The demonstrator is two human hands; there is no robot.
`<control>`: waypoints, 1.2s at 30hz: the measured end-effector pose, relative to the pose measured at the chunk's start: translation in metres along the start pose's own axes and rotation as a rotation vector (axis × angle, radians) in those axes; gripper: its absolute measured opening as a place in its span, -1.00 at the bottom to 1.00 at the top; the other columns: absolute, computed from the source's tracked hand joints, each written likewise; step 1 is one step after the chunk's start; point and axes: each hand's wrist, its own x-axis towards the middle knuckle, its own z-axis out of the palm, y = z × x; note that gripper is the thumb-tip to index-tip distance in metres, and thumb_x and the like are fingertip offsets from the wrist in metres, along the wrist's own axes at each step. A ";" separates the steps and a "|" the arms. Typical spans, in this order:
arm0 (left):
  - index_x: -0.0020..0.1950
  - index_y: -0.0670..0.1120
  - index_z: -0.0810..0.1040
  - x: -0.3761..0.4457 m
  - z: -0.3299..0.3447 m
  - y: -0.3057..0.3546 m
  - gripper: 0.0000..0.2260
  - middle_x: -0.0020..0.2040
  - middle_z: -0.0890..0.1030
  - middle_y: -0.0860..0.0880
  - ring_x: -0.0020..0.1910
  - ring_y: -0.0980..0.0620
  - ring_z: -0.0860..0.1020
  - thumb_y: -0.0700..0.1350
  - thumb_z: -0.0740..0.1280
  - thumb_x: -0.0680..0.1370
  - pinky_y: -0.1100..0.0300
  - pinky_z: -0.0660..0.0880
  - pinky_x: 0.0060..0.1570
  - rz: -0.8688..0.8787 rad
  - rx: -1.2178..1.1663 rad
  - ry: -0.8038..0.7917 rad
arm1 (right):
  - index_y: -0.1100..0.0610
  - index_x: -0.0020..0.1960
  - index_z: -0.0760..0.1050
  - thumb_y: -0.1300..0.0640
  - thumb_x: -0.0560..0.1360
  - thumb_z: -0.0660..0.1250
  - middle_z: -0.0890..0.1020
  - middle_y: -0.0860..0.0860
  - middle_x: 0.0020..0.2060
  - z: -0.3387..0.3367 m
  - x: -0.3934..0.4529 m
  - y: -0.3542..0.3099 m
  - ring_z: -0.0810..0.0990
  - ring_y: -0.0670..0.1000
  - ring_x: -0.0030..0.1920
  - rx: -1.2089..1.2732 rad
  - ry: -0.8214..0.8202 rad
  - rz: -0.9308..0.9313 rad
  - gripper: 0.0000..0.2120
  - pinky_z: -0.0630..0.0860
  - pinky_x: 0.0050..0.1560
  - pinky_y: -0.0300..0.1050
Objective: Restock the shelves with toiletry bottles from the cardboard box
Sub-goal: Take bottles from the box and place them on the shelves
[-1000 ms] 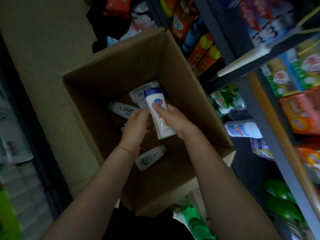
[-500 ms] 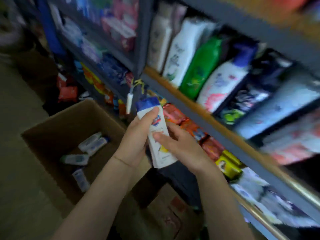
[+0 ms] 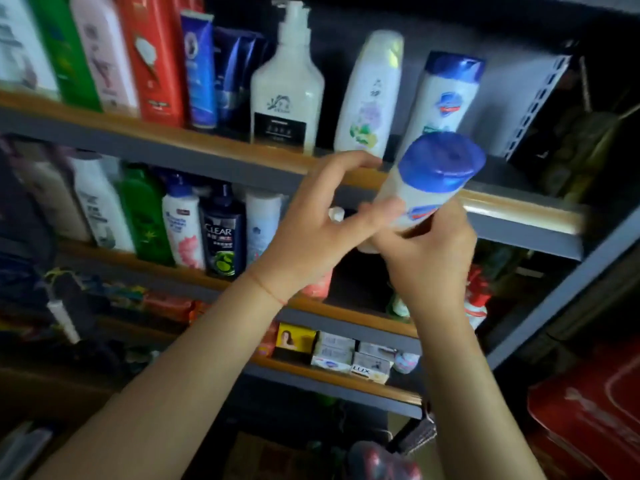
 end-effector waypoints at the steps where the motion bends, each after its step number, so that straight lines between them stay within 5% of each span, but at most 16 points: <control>1: 0.26 -0.08 0.54 0.010 0.006 -0.001 -0.63 0.23 0.55 0.00 0.29 0.09 0.49 0.09 0.31 0.53 0.10 0.39 0.34 0.059 0.095 0.002 | 0.07 0.00 0.52 -0.09 0.34 0.51 0.64 -0.02 -0.14 -0.010 0.011 0.003 0.61 -0.08 -0.13 0.011 0.084 -0.004 -0.64 0.46 -0.12 -0.32; 4: 0.18 -0.17 0.60 0.037 0.023 -0.013 -0.63 0.16 0.56 -0.08 0.22 -0.03 0.51 0.07 0.22 0.57 0.00 0.40 0.28 0.175 0.389 -0.048 | 0.17 0.07 0.56 -0.18 0.35 0.51 0.65 0.08 -0.03 -0.038 0.044 0.015 0.64 0.04 0.00 0.023 0.260 -0.003 -0.51 0.55 0.05 0.00; 9: 0.04 0.02 0.65 0.071 0.050 -0.027 -0.66 -0.05 0.56 -0.07 0.01 -0.15 0.52 0.18 0.19 0.53 -0.01 0.39 0.12 0.237 0.816 -0.105 | 0.15 0.01 0.57 -0.25 0.33 0.46 0.65 0.05 -0.08 -0.071 0.086 0.033 0.62 0.03 -0.02 -0.137 0.332 0.007 -0.50 0.54 0.01 -0.11; 16: 0.03 0.00 0.43 0.094 0.066 -0.016 -0.64 -0.28 0.47 0.08 -0.25 -0.05 0.47 0.28 0.15 0.54 0.06 0.38 -0.11 0.192 0.875 -0.189 | 0.10 0.08 0.55 -0.34 0.28 0.41 0.66 0.01 -0.05 -0.075 0.115 0.059 0.63 -0.04 -0.07 -0.291 0.273 0.049 -0.40 0.55 -0.10 -0.14; 19: 0.12 0.04 0.46 0.100 0.068 -0.015 -0.64 -0.25 0.47 0.09 -0.22 -0.05 0.48 0.28 0.17 0.57 0.11 0.32 -0.21 0.191 0.954 -0.218 | 0.11 0.01 0.53 -0.33 0.28 0.42 0.66 0.00 -0.11 -0.072 0.122 0.066 0.63 0.00 -0.11 -0.348 0.208 0.089 -0.44 0.51 -0.17 -0.13; 23: 0.01 0.02 0.57 0.108 0.071 -0.015 -0.62 -0.05 0.62 0.02 -0.10 -0.05 0.55 0.28 0.17 0.57 0.12 0.35 -0.19 0.121 0.973 -0.206 | 0.17 -0.04 0.50 -0.36 0.29 0.41 0.64 0.03 -0.14 -0.066 0.129 0.068 0.62 0.06 -0.12 -0.433 0.124 0.151 -0.40 0.54 -0.12 -0.02; 27: 0.04 0.06 0.56 0.115 0.073 -0.016 -0.63 0.04 0.60 0.07 0.00 0.00 0.54 0.30 0.17 0.55 0.11 0.40 -0.14 0.074 0.976 -0.253 | 0.16 -0.11 0.38 -0.32 0.35 0.41 0.49 -0.04 -0.27 -0.065 0.135 0.065 0.50 0.00 -0.18 -0.499 0.051 0.171 -0.45 0.36 -0.22 -0.11; 36: 0.14 0.11 0.55 0.125 0.073 -0.022 -0.59 0.12 0.59 0.08 0.08 0.00 0.54 0.36 0.17 0.52 0.11 0.39 -0.13 0.094 0.968 -0.289 | 0.17 0.02 0.46 -0.34 0.34 0.43 0.53 -0.06 -0.16 -0.059 0.141 0.065 0.49 -0.06 -0.16 -0.469 -0.085 0.142 -0.40 0.35 -0.22 -0.17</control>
